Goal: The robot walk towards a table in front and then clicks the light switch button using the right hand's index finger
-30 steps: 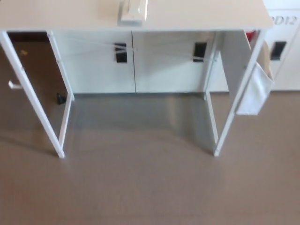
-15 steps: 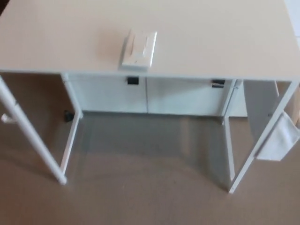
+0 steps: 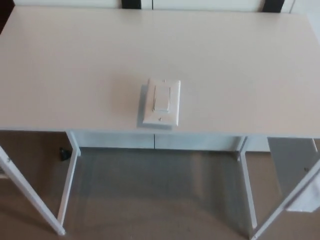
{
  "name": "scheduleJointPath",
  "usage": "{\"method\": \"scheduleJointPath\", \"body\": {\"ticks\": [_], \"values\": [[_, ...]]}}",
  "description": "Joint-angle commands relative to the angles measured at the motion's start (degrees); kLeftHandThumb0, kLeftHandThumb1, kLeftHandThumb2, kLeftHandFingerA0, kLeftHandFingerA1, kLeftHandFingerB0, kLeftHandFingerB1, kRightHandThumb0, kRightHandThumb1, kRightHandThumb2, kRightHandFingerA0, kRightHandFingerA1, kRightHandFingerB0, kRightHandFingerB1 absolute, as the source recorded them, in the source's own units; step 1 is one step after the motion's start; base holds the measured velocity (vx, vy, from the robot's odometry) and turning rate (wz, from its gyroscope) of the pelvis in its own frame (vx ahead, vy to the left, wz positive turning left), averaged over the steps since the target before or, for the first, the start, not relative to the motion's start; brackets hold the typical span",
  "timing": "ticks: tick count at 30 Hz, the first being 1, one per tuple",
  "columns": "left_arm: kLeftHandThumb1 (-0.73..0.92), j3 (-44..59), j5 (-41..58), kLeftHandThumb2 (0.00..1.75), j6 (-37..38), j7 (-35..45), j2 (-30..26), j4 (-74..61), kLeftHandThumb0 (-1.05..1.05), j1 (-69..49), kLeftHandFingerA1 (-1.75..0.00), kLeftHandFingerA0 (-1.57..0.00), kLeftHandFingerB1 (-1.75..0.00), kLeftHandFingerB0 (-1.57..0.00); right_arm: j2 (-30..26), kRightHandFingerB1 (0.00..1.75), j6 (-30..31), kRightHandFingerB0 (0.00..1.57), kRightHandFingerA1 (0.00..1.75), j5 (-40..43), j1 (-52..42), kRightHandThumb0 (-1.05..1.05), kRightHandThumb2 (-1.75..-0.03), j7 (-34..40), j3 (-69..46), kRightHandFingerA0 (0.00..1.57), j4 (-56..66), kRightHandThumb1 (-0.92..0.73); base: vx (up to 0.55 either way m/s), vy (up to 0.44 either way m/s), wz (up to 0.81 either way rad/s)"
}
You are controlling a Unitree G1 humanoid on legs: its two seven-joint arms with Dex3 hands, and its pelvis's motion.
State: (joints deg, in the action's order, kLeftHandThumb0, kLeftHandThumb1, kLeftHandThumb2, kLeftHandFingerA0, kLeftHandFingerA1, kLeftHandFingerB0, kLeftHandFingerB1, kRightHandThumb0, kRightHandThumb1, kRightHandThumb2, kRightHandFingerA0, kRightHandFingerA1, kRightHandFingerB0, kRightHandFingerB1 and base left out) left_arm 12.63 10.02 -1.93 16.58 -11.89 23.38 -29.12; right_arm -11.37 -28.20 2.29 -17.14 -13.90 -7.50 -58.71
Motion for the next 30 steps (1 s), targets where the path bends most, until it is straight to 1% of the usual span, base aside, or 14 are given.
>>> {"method": "scheduleJointPath", "body": {"ticks": [1, 4, 5, 9, 11, 13, 19, 23, 26, 27, 28, 30], "values": [[0.69, 0.04, -0.51, 0.60, 0.30, -0.10, -0.37, -0.02, -0.30, -0.04, -0.50, -0.53, -0.42, -0.42, -1.01, 0.43, -1.24, 0.60, 0.51, -1.01, 0.78, -0.54, -0.58, 1.15, 0.25, 0.85, -1.82, -0.59, 0.24, -0.232, -0.28], [0.69, -0.25, -0.99, 0.60, 1.17, 0.12, -0.53, 0.67, -0.31, 0.04, -0.49, -0.52, -0.42, -0.42, -0.95, 0.44, -1.32, 0.61, 0.51, -0.57, 1.14, -0.52, -0.58, 0.84, 0.15, 0.85, -2.38, -0.59, 0.24, -0.176, 0.03], [0.69, -0.39, -1.19, 0.60, 1.32, 0.19, -0.70, 0.69, -0.31, 0.10, -0.49, -0.54, -0.42, -0.42, -0.87, 0.44, -1.47, 0.61, 0.51, -0.44, 1.03, -0.54, -0.58, 0.65, 0.13, 0.84, -2.26, -0.59, 0.08, -0.082, 0.05], [0.66, -0.70, -1.67, 0.60, 1.04, 0.02, -0.88, 0.32, -0.31, 0.24, -0.51, -0.54, -0.42, -0.41, -0.91, 0.43, -1.40, 0.61, 0.50, -1.07, 0.25, -0.53, -0.59, 1.37, 0.66, 0.84, -0.81, -0.61, 0.01, 0.019, -0.02], [0.64, -0.77, -1.83, 0.59, 0.98, 0.04, -1.02, 0.03, -0.30, 0.11, -0.54, -0.56, -0.42, -0.42, -0.77, 0.43, -1.13, 0.60, 0.50, -1.18, 0.21, -0.52, -0.59, 1.76, 0.86, 0.86, -0.83, -0.61, -0.03, 0.139, -0.10], [0.65, -0.98, -2.21, 0.59, 0.88, -0.29, -1.01, -0.27, -0.30, 0.11, -0.53, -0.57, -0.42, -0.42, -0.83, 0.43, -0.95, 0.60, 0.50, -1.34, 0.57, -0.51, -0.59, 2.13, 0.96, 0.84, -1.38, -0.61, 0.01, 0.213, -0.14], [0.64, -1.51, -2.38, 0.58, 1.06, -0.01, -1.35, -0.14, -0.30, 0.44, -0.55, -0.56, -0.42, -0.42, -0.87, 0.43, -0.78, 0.61, 0.50, -1.52, 0.14, -0.53, -0.58, 2.41, 1.27, 0.86, -0.24, -0.60, 0.05, 0.341, -0.05], [0.67, -1.90, -2.95, 0.59, 0.89, -0.06, -1.85, 1.00, -0.28, 0.90, -0.54, -0.57, -0.42, -0.40, -0.73, 0.43, -0.82, 0.60, 0.51, -1.37, -0.46, -0.53, -0.58, 2.18, 1.28, 0.86, 0.14, -0.59, 0.02, 0.054, 0.00], [0.65, -1.88, -2.74, 0.59, 1.03, -0.07, -1.67, 0.80, -0.29, 0.77, -0.55, -0.58, -0.42, -0.42, -0.88, 0.42, -0.88, 0.60, 0.49, -1.56, 0.18, -0.53, -0.58, 2.22, 1.28, 0.83, -1.55, -0.60, 0.04, -0.033, 0.10], [0.53, -1.86, -2.76, 0.75, 1.18, -0.11, -1.66, 0.80, -0.37, 0.72, -0.62, -0.55, -0.51, -0.39, -0.73, 0.42, -0.83, 0.60, 0.50, -1.21, -0.21, -0.52, -0.58, 1.82, 1.16, 0.83, -0.79, -0.59, -0.01, -0.105, 0.09], [0.64, -1.84, -2.68, 0.58, 0.97, -0.08, -1.69, 0.54, -0.30, 0.72, -0.56, -0.60, -0.42, -0.43, -0.72, 0.42, -0.69, 0.60, 0.49, -1.52, -0.32, -0.53, -0.59, 2.18, 1.36, 0.83, -0.34, -0.60, -0.06, -0.168, 0.09], [0.63, -1.87, -2.62, 0.58, 0.43, -0.18, -1.66, -0.24, -0.30, 0.51, -0.56, -0.60, -0.43, -0.43, -0.87, 0.42, -0.94, 0.60, 0.49, -2.06, -0.12, -0.54, -0.59, 2.69, 1.64, 0.84, -0.77, -0.60, 0.05, -0.194, 0.13]]}}
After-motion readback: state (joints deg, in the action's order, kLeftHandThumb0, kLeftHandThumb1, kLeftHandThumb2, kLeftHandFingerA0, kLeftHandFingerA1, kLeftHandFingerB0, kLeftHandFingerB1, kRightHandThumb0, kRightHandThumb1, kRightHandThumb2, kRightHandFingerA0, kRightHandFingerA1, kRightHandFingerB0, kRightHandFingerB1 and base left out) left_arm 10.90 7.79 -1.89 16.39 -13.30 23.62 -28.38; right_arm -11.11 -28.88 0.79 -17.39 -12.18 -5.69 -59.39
